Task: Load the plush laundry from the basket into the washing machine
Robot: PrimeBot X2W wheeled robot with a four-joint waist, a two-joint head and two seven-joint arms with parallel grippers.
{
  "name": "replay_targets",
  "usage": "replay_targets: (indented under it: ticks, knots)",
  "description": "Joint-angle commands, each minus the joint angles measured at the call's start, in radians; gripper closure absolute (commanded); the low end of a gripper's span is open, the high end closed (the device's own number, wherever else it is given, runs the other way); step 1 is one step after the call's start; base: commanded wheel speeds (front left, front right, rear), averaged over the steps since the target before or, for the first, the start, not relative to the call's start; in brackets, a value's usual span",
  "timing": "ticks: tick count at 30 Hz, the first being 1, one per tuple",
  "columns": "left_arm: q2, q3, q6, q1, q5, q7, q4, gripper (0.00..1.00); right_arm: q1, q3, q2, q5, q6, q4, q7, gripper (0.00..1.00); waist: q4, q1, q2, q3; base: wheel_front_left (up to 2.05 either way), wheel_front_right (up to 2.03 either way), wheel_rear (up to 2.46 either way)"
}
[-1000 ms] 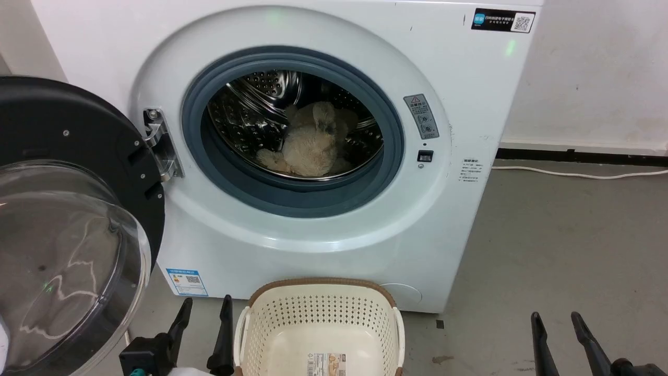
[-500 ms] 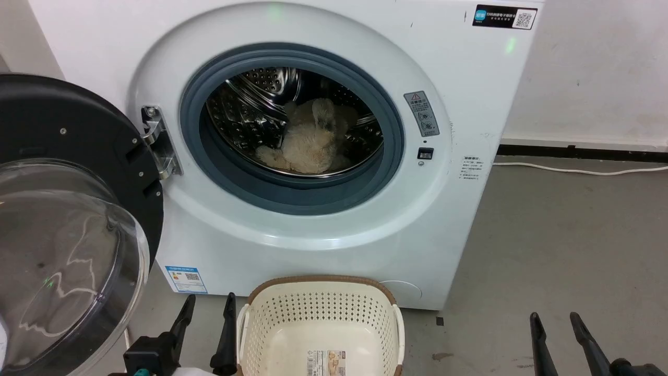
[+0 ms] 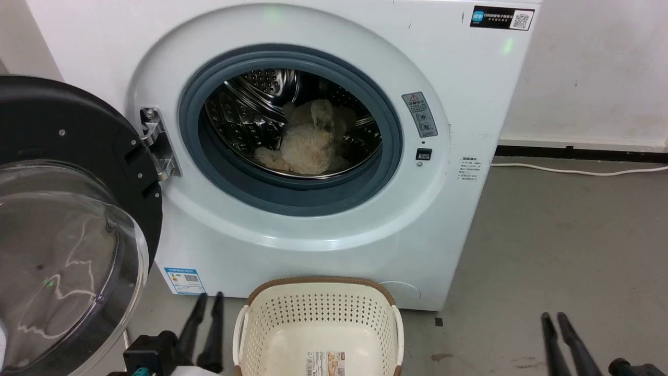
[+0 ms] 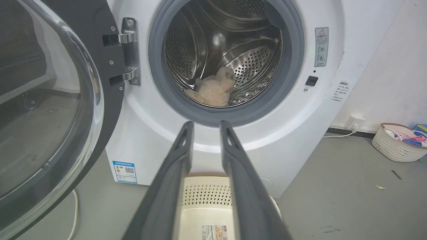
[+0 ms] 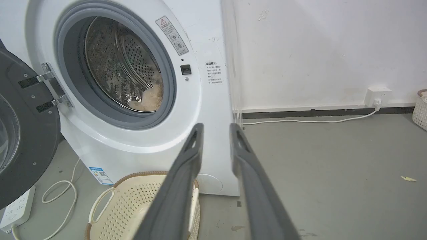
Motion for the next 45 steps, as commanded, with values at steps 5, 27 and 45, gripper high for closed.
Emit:
replay_targets:
  ticks: [5,27,45]
  knots:
    - [-0.004,0.006,-0.002,-0.003,0.011,0.006,-0.002,1.0,-0.006,0.002,0.0,-0.006,0.0,-0.001,0.008,1.0,0.0,0.0,0.0,0.002,0.0,0.0,0.0]
    - [-0.026,0.037,-0.012,-0.017,0.07,0.038,-0.013,1.0,-0.041,0.011,0.0,-0.039,0.0,-0.008,0.051,1.0,-0.001,0.0,0.0,0.014,0.0,0.0,0.0]
    - [-0.044,0.061,-0.02,-0.028,0.116,0.063,-0.021,1.0,-0.068,0.018,0.0,-0.065,0.0,-0.014,0.085,1.0,-0.002,0.0,0.0,0.023,0.0,0.0,0.0]
